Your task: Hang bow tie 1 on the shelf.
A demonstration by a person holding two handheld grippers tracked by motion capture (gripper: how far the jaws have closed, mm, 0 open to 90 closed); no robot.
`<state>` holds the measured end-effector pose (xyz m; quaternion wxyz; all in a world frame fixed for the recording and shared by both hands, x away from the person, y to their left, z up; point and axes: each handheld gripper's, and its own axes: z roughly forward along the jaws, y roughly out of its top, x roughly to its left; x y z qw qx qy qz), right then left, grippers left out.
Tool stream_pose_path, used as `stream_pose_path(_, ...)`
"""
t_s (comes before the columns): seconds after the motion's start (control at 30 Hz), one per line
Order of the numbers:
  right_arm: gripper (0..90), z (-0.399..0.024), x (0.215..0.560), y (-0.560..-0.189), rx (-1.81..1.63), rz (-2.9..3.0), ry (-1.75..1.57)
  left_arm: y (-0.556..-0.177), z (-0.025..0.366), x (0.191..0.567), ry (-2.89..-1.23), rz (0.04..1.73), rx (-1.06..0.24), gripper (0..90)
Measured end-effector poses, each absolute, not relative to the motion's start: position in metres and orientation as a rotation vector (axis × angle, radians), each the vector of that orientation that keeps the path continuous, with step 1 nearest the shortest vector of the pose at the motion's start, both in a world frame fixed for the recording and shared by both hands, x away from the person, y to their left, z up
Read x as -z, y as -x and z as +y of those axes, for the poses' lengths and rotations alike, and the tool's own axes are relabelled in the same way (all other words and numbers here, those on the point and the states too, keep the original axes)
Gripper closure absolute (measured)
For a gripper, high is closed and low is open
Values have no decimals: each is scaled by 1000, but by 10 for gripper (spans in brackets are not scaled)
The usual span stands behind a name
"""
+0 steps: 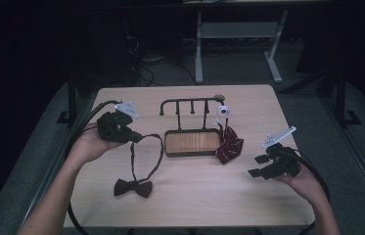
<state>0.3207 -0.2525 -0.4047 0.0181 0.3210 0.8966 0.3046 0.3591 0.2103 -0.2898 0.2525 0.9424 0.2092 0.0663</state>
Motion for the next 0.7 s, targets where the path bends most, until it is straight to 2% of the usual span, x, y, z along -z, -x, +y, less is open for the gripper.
stream_pose_path(0.7, 369, -254, 404, -321, -959, 2776, -1002, -371, 199, 272, -2560, 545, -200, 900)
